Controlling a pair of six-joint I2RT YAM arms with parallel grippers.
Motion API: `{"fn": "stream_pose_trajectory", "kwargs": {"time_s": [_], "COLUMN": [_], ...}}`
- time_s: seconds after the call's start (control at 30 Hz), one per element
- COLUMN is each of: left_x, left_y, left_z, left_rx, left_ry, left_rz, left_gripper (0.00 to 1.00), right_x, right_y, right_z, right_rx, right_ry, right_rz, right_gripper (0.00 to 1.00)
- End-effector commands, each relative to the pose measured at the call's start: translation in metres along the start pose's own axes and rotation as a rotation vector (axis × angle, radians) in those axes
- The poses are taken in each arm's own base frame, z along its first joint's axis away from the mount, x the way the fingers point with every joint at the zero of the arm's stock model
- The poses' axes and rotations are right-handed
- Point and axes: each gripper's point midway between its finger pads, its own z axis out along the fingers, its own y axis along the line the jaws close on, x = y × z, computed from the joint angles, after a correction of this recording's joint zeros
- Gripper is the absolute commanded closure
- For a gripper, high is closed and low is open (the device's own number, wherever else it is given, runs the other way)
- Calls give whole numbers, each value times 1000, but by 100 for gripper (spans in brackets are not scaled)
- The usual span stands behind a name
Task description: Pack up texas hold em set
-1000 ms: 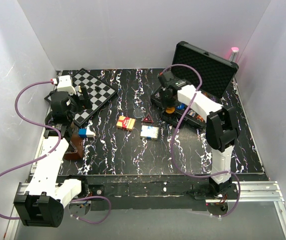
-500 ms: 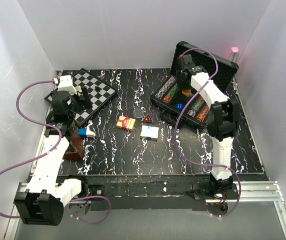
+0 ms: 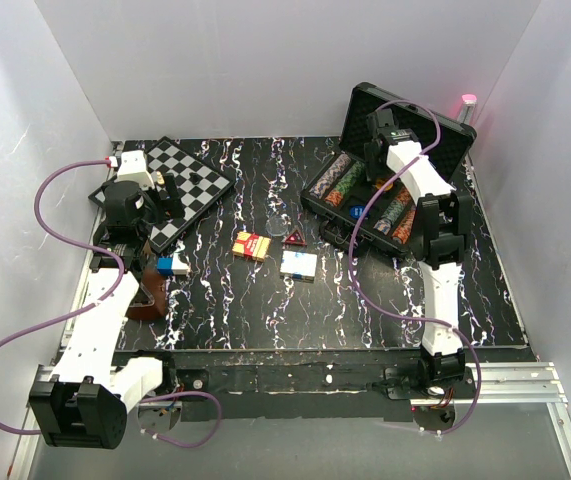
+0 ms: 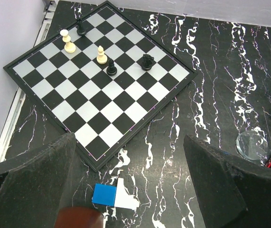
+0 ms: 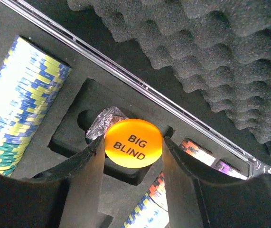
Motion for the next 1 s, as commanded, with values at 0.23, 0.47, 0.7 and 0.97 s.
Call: {"fn": "stream_pose_trajectory", "kwargs": {"time_s": [0.23, 0.47, 0.7, 0.97], "left_x": [3, 2, 2, 1], "left_y": [2, 4, 3, 3], "left_z": [-1, -1, -2, -3], "left_rx": [-8, -17, -16, -14], "left_ry": [4, 2, 1, -4], "left_rz": [11, 15, 15, 11], "left_gripper": [2, 2, 2, 2], "right_x": [-6, 11, 24, 26], "right_y": [15, 17, 15, 23], "right_z": [12, 30, 35, 24], "right_rx": [-78, -59, -31, -91], "right_ry": [19, 77, 118, 131], "right_rz": [-10, -14, -7, 18], "right_gripper": [64, 64, 61, 41]}}
